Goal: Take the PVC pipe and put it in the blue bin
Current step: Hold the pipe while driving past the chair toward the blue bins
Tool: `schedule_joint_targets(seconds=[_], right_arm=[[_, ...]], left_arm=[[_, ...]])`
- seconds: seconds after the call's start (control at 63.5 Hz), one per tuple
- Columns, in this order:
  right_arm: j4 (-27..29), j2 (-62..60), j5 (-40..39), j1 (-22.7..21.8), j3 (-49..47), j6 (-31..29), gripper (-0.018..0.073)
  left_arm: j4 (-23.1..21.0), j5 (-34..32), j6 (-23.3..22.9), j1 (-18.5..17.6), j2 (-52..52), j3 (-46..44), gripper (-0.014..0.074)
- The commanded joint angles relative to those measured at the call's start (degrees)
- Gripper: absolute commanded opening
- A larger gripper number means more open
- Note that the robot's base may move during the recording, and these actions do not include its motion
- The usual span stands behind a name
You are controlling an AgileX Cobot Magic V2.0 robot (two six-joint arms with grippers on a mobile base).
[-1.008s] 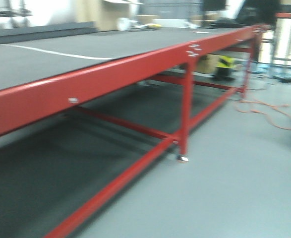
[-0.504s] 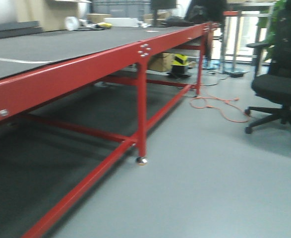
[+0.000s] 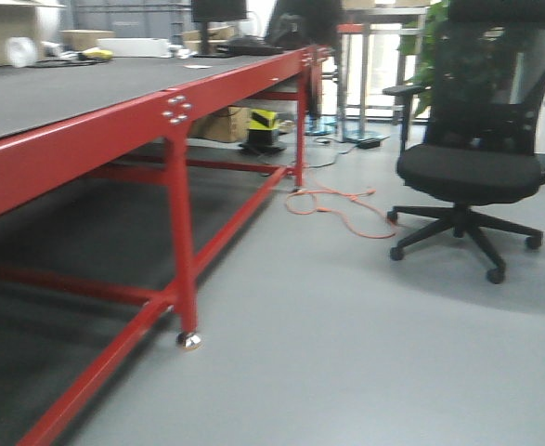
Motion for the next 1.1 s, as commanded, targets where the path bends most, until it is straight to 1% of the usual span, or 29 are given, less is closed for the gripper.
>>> schedule_joint_targets(seconds=[0.0, 1.086], right_arm=[[-0.16, -0.26, -1.35, 0.12, 0.08, 0.03, -0.0155], [-0.16, -0.26, -1.35, 0.12, 0.08, 0.03, -0.0155]], left_arm=[[-0.46, -1.17, -0.03, -0.11, -0.14, -0.17, -0.0111], [-0.46, -1.17, -0.03, -0.11, -0.14, -0.17, -0.0111]])
